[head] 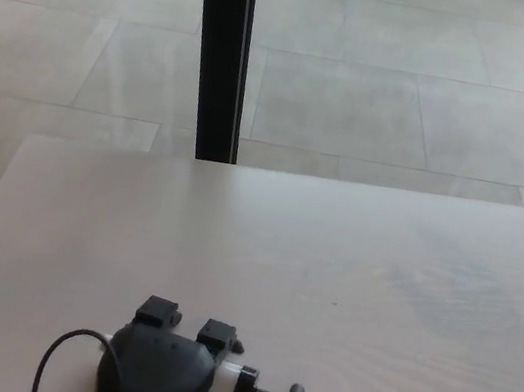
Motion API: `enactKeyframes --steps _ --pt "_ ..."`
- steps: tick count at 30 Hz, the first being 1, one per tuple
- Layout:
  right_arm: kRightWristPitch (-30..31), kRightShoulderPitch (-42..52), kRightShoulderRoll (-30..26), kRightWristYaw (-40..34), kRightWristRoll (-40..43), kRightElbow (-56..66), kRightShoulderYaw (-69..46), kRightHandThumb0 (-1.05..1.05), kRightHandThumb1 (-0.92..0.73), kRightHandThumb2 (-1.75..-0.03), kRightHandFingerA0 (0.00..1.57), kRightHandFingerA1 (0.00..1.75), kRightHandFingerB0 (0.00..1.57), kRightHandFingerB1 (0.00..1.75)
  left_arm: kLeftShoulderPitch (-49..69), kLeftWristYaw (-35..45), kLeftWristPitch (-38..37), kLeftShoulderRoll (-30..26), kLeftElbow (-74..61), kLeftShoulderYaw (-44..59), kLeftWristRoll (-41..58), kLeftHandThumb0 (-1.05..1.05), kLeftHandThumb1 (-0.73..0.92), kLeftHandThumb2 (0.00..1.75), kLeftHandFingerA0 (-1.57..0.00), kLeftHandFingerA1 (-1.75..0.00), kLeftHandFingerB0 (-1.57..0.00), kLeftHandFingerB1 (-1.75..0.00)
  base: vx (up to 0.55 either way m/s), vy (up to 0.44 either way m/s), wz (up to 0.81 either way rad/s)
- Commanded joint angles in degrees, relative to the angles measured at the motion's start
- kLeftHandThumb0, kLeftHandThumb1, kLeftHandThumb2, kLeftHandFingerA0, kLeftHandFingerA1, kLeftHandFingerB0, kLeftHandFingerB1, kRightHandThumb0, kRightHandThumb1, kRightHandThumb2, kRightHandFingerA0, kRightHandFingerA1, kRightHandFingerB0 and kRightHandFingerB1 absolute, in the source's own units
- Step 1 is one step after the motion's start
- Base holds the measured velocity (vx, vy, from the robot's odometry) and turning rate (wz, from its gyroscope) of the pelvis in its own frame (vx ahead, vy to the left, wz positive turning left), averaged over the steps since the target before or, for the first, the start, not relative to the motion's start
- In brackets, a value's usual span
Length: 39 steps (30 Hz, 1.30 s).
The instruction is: The robot uses its left hand to lift the air pump kept on the middle of the desk and use the right hand to pull out the handle
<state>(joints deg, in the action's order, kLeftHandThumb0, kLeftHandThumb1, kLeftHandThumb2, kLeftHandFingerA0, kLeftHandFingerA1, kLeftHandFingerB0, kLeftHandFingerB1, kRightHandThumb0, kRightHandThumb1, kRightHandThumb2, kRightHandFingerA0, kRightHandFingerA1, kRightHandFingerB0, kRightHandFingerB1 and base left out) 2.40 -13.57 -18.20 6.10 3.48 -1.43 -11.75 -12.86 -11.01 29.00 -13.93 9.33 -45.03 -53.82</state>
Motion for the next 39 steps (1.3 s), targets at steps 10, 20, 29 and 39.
enactKeyframes --steps 10,20,29,39 --pt "0.0 0.5 1.2 -2.4 -0.7 0.4 -1.2 -0.38 -0.69 -0.60 0.58 0.56 0.56 0.43 9.4 -8.7 -16.6 -3.3 8.0 12.7 6.2 -0.11 0.68 0.68 -0.72 -1.33 -0.77 -1.01 0.00 0.000 0.00" --pt "-2.0 0.7 1.2 -2.1 -3.2 -0.7 1.5 -0.38 -0.67 -0.60 0.59 0.57 0.48 0.39 5.8 -11.0 -23.5 -2.0 7.4 14.7 5.1 -0.15 0.69 0.83 -0.69 -1.75 -0.67 -1.48 0.00 0.000 0.00" --pt "-3.2 0.1 2.8 -1.7 -3.9 -1.3 4.9 -0.41 -0.63 -0.59 0.60 0.66 0.41 0.37 -1.5 -5.2 -22.3 1.7 2.8 17.3 7.6 -0.15 0.54 1.20 -0.81 -1.75 -0.72 -1.56 0.00 0.000 0.00" --pt "-5.0 -2.4 4.6 -2.4 -8.6 -0.5 11.7 -0.65 -0.52 -0.88 0.56 0.68 0.30 0.48 -10.6 -1.6 -18.5 5.3 5.4 17.0 5.2 -0.05 0.49 1.15 -0.89 -1.75 -0.75 -1.47 0.00 0.000 0.00"
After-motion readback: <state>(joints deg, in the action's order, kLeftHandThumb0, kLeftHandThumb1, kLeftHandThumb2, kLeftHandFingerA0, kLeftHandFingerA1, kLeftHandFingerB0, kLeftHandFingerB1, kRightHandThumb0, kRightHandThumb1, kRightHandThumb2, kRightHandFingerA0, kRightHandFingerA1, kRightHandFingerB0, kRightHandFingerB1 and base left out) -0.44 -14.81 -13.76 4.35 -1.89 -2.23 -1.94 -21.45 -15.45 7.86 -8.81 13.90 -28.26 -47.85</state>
